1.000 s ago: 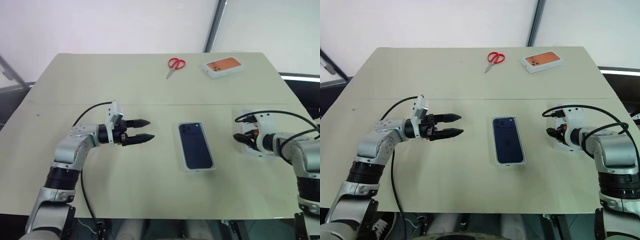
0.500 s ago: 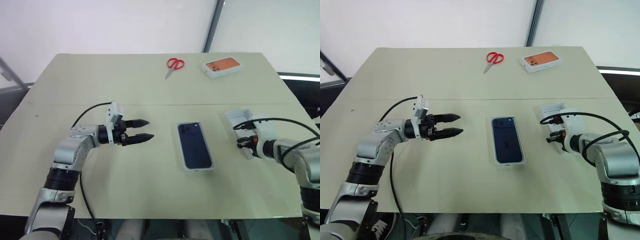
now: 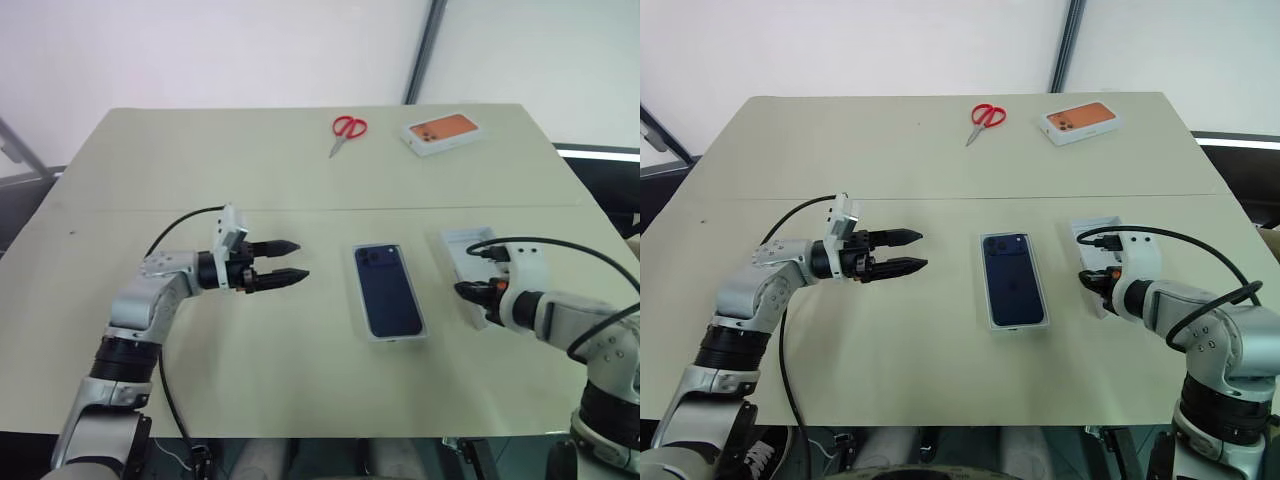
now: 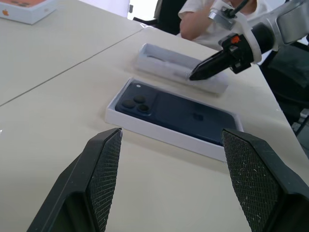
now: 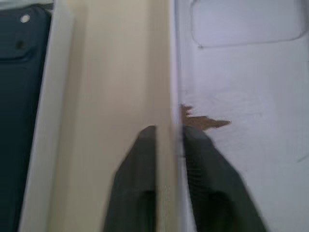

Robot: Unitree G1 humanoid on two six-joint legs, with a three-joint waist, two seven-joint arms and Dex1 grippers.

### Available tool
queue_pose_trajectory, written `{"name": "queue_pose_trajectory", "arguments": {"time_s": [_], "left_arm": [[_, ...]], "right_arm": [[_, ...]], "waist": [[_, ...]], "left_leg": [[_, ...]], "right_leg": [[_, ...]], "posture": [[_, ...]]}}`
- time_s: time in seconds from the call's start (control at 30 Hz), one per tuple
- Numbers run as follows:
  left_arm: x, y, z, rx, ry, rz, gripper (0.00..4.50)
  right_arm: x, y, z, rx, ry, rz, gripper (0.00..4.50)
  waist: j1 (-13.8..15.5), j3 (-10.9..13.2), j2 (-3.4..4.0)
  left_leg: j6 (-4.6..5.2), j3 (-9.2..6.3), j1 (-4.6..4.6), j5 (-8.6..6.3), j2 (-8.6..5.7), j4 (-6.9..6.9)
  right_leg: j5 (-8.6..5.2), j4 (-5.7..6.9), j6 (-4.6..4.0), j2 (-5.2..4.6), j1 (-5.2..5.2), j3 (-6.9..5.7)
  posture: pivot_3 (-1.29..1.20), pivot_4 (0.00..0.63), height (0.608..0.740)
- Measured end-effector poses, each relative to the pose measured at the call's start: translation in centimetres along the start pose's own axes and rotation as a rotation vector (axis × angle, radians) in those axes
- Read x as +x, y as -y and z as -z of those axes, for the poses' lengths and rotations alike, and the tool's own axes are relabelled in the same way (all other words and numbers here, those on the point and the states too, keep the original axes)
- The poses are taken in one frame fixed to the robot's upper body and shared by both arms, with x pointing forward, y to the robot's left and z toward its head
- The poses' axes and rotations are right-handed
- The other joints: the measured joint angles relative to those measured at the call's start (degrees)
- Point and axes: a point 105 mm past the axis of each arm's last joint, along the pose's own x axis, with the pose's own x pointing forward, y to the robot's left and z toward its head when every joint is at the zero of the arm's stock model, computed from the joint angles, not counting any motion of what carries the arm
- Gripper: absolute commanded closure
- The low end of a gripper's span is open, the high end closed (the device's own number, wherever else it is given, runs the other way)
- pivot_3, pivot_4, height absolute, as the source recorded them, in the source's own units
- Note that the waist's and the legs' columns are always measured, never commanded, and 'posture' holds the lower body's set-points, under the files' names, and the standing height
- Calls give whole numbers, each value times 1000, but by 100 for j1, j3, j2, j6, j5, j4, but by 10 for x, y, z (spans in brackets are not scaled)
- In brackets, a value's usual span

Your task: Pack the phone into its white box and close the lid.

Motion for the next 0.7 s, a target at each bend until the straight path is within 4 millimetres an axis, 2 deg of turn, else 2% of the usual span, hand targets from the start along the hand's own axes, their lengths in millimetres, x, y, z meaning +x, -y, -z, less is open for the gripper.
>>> {"name": "queue_pose_trajectory", "arguments": {"time_s": [0.1,0.33,0.57,0.7], "left_arm": [[0,1,-1,6,0,3,1082],[-1,3,1,26,12,5,1082],[8,11,1,35,28,35,1082],[11,16,6,27,29,37,1082]], "right_arm": [[-3,3,-4,-39,-6,40,642],[-14,13,-38,-175,-17,92,642],[-6,-1,-18,-276,-188,-12,642],[-2,-1,-19,-297,-218,-5,642]], "waist": [[6,4,7],[6,5,8],[7,5,7],[-1,5,7]], "left_leg": [[0,7,-1,1,-2,1],[1,11,-1,1,1,0],[2,12,-2,0,1,2],[2,12,-2,0,2,1]], "right_leg": [[0,3,0,-1,-4,7],[0,2,0,1,-4,7],[0,1,0,0,-2,6],[0,2,0,0,-4,6]], "posture": [[0,150,740],[0,150,740],[0,150,740],[0,150,740]]}}
